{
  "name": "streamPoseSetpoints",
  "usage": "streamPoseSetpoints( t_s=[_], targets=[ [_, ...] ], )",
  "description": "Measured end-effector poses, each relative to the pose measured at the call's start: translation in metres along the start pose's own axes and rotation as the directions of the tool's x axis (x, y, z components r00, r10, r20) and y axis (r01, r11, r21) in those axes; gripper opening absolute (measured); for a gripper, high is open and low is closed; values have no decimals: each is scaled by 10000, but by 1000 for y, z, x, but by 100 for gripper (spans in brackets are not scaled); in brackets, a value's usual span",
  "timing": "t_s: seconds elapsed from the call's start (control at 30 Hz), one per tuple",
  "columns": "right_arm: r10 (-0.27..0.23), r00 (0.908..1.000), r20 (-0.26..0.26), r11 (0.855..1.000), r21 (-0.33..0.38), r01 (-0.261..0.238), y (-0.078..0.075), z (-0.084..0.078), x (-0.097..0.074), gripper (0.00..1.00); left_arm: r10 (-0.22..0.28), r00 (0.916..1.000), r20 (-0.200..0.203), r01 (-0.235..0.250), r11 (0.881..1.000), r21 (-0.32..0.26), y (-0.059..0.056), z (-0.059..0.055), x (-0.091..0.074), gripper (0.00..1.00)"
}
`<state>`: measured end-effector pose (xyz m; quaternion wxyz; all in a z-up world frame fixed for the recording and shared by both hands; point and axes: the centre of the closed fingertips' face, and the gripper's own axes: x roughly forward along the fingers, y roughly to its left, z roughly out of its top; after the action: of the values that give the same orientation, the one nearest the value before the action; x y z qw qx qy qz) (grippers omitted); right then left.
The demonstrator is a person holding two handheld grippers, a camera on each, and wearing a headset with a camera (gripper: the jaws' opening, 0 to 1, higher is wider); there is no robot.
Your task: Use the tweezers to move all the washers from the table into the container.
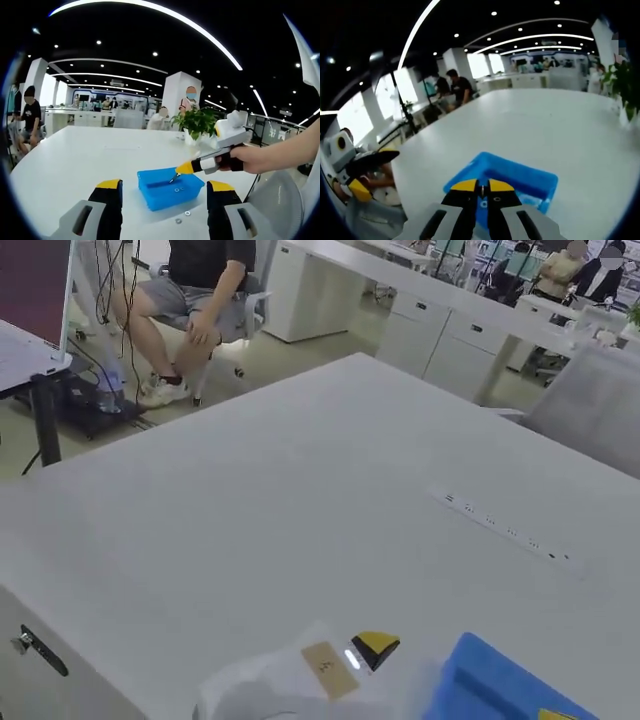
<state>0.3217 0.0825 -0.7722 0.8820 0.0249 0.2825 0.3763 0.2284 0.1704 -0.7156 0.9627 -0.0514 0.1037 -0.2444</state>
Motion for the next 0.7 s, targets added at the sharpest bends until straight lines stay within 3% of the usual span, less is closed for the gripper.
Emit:
streamPoseSetpoints(
  t_s=[0.3,0.43,0.5,0.53,0.7],
  targets=[
    [-278,9995,150,9994,203,275,-10,-1,-5,3,278,9996,-45,-278,9996,50,5,-1,0,68],
    [-399,9991,106,9989,250,396,-15,-2,-2,3,189,9998,-109,-189,9998,91,3,-2,1,68],
    [-393,9990,-234,9991,159,397,-16,-7,0,3,199,9995,-234,-195,9997,175,3,-4,1,67],
    [-365,9981,-502,9991,-217,355,-17,-12,1,3,221,9993,-308,-214,9995,216,3,-5,1,67],
    [-322,9919,-1230,9961,-857,217,-15,-24,6,2,325,9994,-147,-322,9993,175,5,-2,0,67]
  ],
)
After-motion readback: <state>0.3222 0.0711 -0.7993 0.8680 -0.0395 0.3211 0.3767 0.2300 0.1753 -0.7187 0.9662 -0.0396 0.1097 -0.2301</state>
